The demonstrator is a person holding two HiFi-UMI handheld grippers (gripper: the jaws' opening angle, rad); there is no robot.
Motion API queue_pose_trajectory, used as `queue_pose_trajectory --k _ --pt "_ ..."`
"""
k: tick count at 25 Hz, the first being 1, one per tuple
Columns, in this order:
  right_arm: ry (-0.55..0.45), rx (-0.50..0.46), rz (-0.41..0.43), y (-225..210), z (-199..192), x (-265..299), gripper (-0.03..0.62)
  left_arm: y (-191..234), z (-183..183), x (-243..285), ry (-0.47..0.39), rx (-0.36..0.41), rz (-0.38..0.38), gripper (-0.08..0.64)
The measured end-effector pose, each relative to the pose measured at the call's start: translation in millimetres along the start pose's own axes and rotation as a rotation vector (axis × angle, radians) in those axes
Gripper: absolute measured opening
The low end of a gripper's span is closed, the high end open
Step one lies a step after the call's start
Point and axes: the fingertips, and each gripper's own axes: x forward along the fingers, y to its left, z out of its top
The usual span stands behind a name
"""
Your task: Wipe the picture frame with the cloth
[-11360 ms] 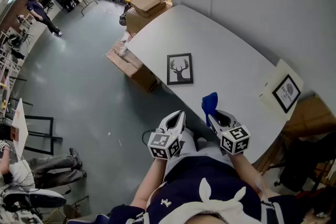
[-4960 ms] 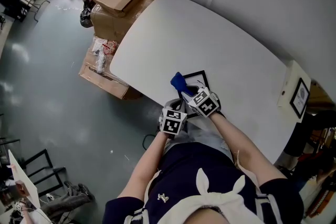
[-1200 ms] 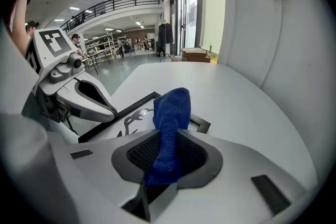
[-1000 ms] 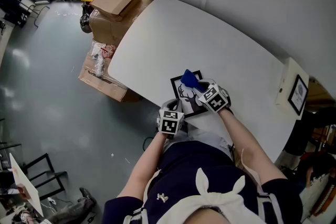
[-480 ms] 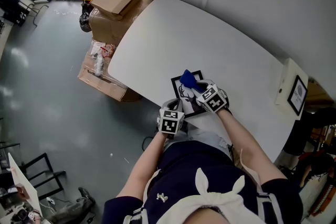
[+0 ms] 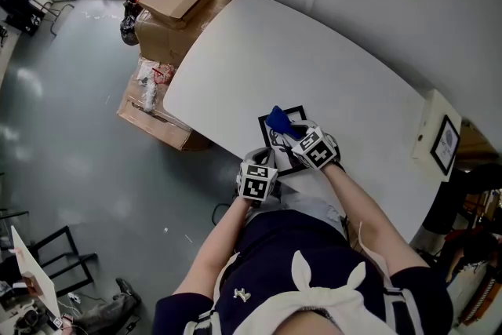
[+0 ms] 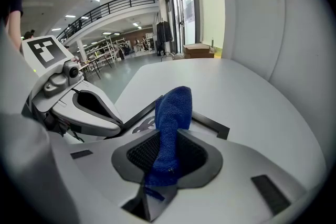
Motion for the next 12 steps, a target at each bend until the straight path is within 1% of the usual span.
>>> queue_pose_trajectory --k 12 --pt "0.004 -0.033 0.055 17 11 11 0.089 0 0 1 0.0 0.0 -0.014 0.003"
